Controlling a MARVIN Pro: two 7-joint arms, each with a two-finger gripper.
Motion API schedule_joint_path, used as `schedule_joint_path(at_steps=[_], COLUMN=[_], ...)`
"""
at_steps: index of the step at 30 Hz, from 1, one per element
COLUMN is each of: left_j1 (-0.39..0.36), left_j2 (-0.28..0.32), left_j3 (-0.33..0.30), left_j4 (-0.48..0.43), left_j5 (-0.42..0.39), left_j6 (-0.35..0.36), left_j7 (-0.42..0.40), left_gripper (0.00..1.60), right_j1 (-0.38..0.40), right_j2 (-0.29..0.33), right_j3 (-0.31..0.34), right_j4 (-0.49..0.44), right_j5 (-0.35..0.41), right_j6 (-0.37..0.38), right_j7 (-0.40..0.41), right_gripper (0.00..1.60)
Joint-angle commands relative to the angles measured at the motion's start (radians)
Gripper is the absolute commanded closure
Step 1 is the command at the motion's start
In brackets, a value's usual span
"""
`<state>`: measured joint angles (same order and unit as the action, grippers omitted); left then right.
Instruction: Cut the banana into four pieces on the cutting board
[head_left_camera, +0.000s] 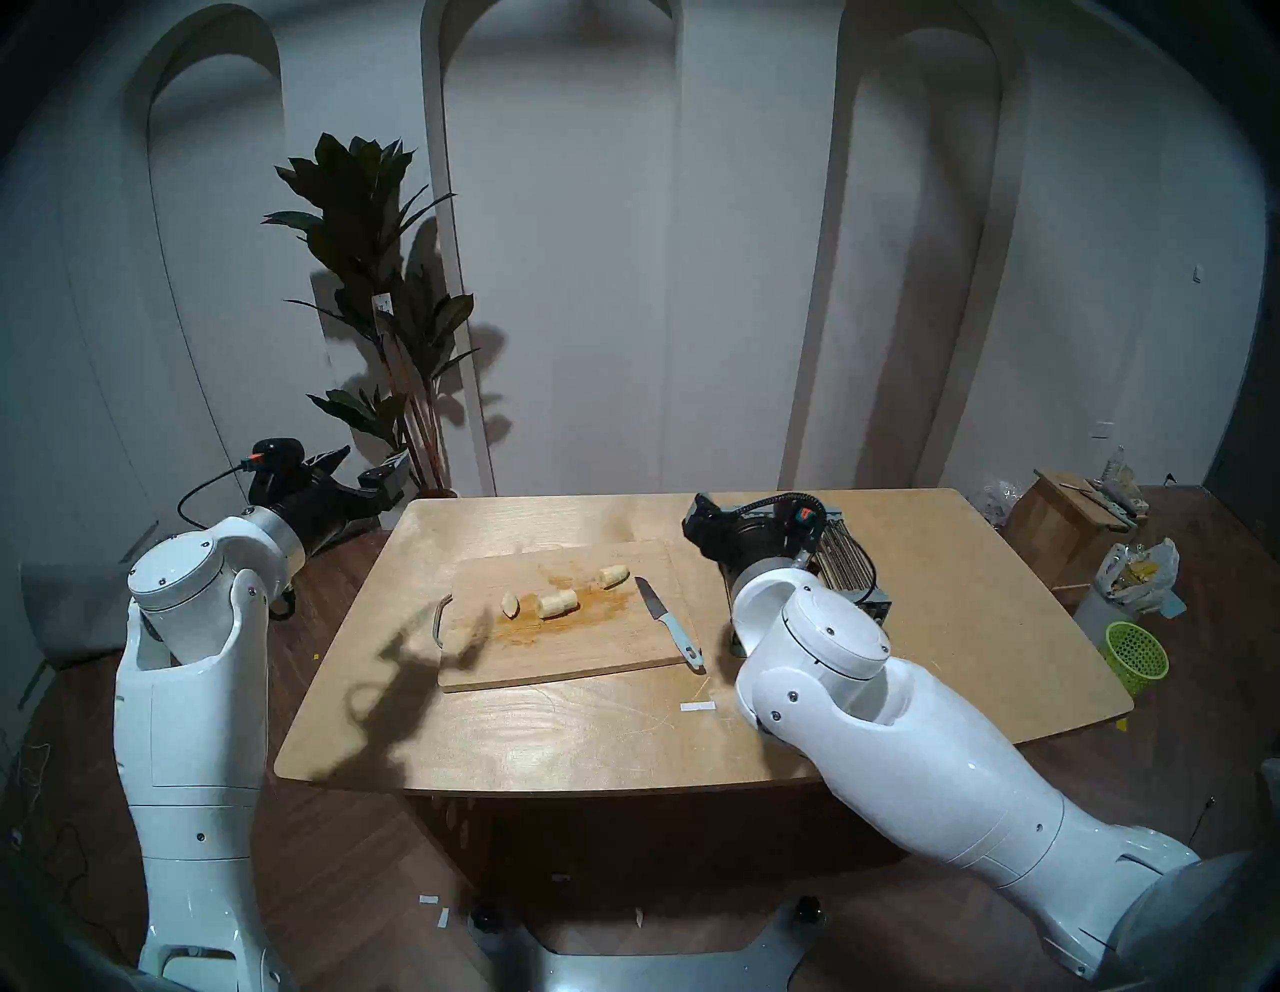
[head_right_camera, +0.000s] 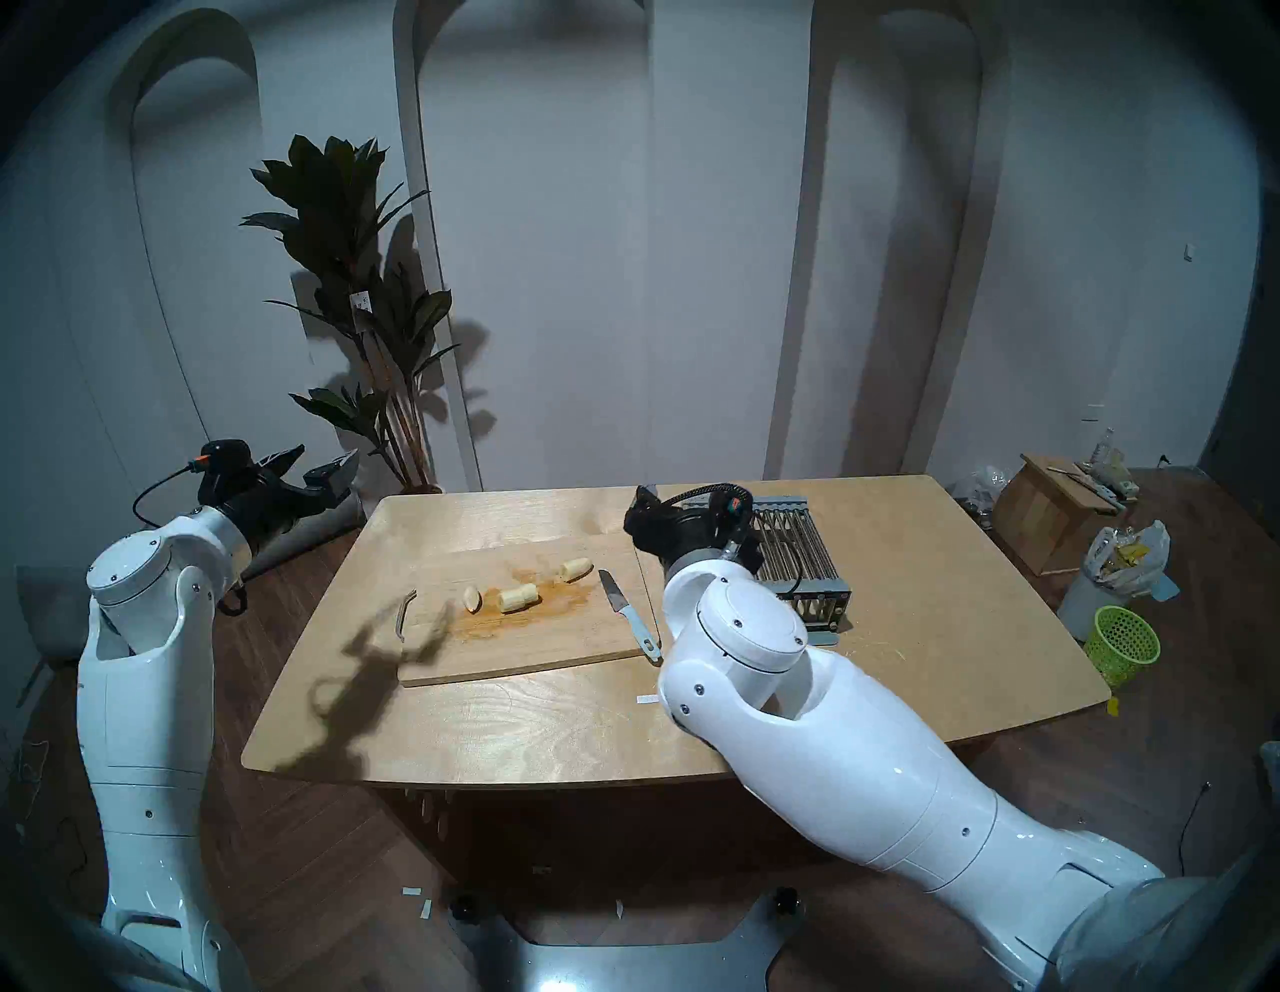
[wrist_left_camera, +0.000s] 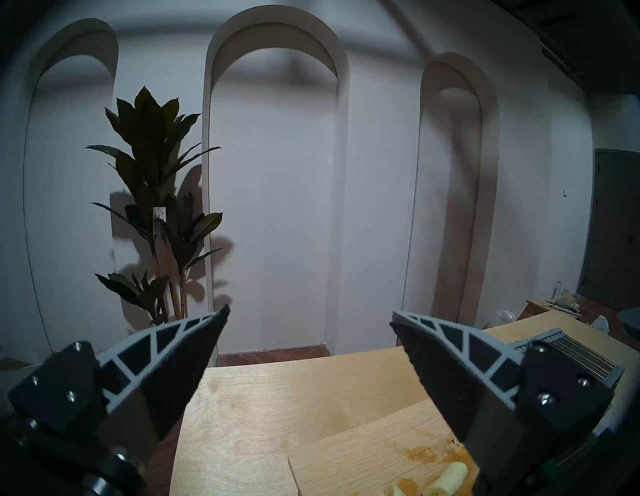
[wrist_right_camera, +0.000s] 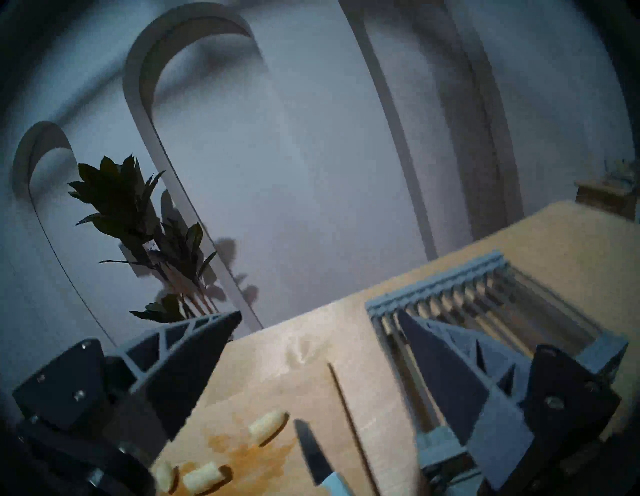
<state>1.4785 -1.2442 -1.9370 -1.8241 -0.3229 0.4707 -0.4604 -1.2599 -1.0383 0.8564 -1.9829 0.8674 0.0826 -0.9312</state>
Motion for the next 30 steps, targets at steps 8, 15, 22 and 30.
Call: schedule_joint_path(at_steps=[8, 15, 22, 30], left_j1=[-0.014, -0.014, -0.014, -0.014], left_j2=[0.003, 0.003, 0.003, 0.004], left_j3=[0.000, -0.001, -0.001, -0.001], left_j4=[-0.017, -0.017, -0.016, -0.016], left_j5=[-0.001, -0.001, -0.001, -0.001], left_j6=[-0.006, -0.005, -0.005, -0.005], left_j7=[0.000, 0.000, -0.001, -0.001], left_gripper=[0.00, 0.00, 0.00, 0.00], right_j1=[-0.129, -0.228, -0.305, -0.360], right_j2=[0.205, 0.291, 0.371, 0.453], right_j3=[0.171, 0.255, 0.345, 0.432], right_j4=[-0.047, -0.028, 0.022, 0.113], right_j5=[-0.300, -0.340, -0.299, -0.205], right_j6=[0.055, 0.016, -0.067, -0.183], right_j7=[0.025, 0.110, 0.218, 0.356], right_gripper=[0.00, 0.00, 0.00, 0.00])
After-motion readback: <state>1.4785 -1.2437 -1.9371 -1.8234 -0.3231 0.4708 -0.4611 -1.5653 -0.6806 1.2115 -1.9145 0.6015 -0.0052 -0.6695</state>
